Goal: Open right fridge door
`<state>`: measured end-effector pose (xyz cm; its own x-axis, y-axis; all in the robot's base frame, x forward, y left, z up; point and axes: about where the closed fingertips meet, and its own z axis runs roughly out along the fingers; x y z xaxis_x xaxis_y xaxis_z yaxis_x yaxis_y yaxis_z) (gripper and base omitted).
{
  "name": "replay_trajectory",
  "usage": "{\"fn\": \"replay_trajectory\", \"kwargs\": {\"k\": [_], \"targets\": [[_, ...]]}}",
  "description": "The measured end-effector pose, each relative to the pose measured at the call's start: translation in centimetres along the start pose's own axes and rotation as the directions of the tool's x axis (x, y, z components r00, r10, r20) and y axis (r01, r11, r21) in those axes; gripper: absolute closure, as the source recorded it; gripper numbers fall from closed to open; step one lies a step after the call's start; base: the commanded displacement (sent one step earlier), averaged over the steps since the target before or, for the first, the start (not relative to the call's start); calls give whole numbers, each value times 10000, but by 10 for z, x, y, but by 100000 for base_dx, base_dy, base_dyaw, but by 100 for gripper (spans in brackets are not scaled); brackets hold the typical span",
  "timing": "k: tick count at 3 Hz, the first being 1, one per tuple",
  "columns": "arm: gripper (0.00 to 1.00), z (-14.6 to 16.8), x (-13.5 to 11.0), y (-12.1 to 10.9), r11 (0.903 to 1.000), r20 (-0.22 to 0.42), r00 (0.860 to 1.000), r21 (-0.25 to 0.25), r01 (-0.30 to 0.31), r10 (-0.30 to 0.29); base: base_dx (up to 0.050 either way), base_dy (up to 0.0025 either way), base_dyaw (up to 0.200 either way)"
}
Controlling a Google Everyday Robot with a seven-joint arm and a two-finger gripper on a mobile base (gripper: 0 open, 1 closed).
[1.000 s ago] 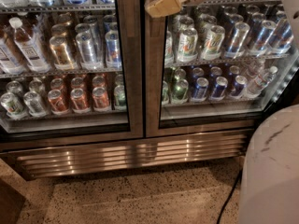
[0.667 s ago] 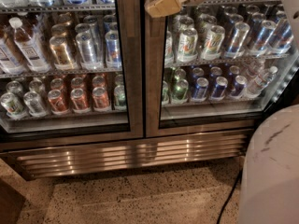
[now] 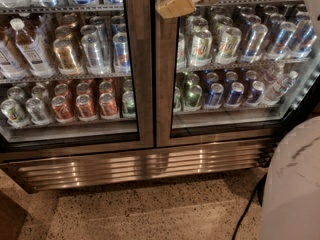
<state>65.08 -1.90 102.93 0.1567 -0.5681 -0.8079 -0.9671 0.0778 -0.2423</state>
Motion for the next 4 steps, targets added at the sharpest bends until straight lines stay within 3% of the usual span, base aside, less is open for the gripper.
{"fn": "replay_trajectory", "kwargs": {"k": [4], "targets": [[100, 0, 0, -2, 9997, 150, 9996, 103, 224, -225, 0, 0, 0]]}}
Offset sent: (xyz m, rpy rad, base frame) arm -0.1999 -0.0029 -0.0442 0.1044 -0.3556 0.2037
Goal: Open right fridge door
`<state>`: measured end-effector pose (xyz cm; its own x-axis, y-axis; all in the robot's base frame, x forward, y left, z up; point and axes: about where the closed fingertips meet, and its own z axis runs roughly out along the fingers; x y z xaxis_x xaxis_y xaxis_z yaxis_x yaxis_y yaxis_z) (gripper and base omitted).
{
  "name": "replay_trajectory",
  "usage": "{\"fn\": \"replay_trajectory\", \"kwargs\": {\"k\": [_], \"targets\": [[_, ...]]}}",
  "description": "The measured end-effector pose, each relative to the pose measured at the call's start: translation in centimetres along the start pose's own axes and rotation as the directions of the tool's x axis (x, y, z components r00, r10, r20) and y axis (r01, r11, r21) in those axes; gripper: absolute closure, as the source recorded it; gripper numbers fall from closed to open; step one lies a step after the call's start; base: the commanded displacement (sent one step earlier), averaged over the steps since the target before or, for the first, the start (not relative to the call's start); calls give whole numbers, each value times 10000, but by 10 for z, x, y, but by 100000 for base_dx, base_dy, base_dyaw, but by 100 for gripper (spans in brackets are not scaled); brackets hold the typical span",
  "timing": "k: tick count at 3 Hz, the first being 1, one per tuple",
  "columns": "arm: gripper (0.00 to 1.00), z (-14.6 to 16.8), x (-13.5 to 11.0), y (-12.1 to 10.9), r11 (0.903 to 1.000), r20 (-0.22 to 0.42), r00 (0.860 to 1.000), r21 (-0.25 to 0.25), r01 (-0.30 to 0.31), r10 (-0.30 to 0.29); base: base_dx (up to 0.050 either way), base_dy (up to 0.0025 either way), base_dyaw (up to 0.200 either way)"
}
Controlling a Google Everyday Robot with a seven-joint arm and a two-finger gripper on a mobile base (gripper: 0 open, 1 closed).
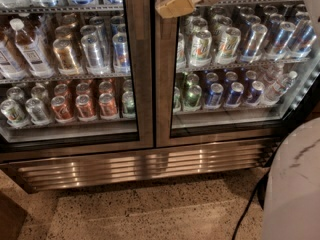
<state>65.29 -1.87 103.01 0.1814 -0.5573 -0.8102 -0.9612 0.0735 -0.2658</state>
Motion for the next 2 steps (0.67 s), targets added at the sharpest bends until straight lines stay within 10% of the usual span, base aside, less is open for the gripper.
{"fn": "replay_trajectory", "kwargs": {"k": [2], "targets": [[100, 1, 1, 2, 9999, 57, 9999, -22, 103, -103, 0, 0, 0]]}}
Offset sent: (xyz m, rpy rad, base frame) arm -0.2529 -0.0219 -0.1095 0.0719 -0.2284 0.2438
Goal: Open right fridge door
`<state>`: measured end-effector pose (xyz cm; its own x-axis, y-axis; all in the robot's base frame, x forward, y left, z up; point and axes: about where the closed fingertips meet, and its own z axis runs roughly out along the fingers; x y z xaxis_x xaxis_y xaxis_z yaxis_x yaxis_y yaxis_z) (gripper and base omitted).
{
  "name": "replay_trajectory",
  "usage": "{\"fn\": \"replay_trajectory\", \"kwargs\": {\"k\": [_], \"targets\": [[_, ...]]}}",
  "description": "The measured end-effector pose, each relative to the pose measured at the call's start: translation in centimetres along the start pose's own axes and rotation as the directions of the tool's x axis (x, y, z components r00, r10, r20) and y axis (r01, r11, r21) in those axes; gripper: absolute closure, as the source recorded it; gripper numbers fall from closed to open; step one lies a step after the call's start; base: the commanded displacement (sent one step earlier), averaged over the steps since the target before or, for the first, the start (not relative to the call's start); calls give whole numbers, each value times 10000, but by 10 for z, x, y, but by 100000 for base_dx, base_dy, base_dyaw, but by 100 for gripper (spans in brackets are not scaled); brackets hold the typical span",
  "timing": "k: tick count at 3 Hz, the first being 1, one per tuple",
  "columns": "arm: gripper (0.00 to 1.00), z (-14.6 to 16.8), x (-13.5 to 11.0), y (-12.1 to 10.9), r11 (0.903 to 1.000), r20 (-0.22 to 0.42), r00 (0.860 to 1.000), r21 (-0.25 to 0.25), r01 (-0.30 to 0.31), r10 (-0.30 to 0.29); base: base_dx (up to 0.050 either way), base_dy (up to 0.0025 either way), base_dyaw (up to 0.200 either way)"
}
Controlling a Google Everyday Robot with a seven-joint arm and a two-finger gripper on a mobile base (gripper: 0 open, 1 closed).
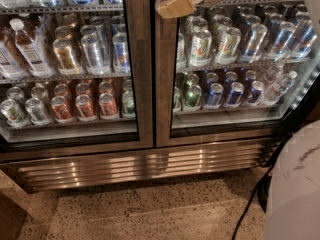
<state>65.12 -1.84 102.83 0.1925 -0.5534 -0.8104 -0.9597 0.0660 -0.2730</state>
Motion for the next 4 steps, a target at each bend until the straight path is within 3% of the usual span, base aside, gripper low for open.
{"fn": "replay_trajectory", "kwargs": {"k": [3, 4], "targets": [[100, 7, -4, -1, 9999, -6, 9999, -47, 150, -150, 0, 0, 0], [100, 2, -7, -1, 9979, -162, 9981, 246, 592, -588, 0, 0, 0]]}}
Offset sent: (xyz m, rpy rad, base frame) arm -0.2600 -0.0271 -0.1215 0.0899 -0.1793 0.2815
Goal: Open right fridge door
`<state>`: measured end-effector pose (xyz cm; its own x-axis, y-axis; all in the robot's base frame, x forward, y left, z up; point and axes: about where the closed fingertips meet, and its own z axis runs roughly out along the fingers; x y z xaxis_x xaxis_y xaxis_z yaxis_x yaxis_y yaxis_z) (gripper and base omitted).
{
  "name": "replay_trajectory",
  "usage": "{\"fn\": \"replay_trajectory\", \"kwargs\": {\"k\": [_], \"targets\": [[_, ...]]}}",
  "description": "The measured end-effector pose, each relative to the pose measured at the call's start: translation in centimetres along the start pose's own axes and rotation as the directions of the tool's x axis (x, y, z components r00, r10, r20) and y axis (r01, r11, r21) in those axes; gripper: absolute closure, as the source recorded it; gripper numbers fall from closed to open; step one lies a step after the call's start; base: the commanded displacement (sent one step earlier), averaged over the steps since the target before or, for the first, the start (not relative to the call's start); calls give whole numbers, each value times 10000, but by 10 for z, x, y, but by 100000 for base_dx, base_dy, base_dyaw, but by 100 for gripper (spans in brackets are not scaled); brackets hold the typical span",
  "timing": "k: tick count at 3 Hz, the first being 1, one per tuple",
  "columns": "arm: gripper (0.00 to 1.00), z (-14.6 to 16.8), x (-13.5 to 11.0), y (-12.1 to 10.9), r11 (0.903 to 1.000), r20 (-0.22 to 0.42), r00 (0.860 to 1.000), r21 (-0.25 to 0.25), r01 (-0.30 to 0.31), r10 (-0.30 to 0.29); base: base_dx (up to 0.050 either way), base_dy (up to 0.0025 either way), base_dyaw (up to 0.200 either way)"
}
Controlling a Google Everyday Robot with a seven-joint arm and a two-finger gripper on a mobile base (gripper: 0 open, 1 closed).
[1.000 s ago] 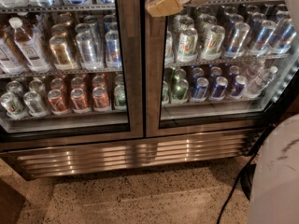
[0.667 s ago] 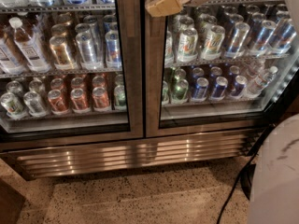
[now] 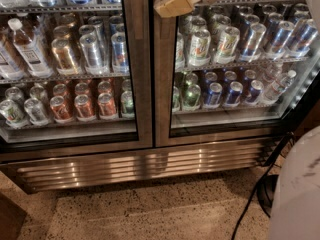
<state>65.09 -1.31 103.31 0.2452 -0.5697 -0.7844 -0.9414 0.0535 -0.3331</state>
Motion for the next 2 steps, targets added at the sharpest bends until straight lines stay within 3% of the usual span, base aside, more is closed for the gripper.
{"fn": "replay_trajectory", "kwargs": {"k": [2], "targets": [[100, -2, 1, -3, 9999, 132, 9999, 84, 99, -100, 0, 0, 0]]}}
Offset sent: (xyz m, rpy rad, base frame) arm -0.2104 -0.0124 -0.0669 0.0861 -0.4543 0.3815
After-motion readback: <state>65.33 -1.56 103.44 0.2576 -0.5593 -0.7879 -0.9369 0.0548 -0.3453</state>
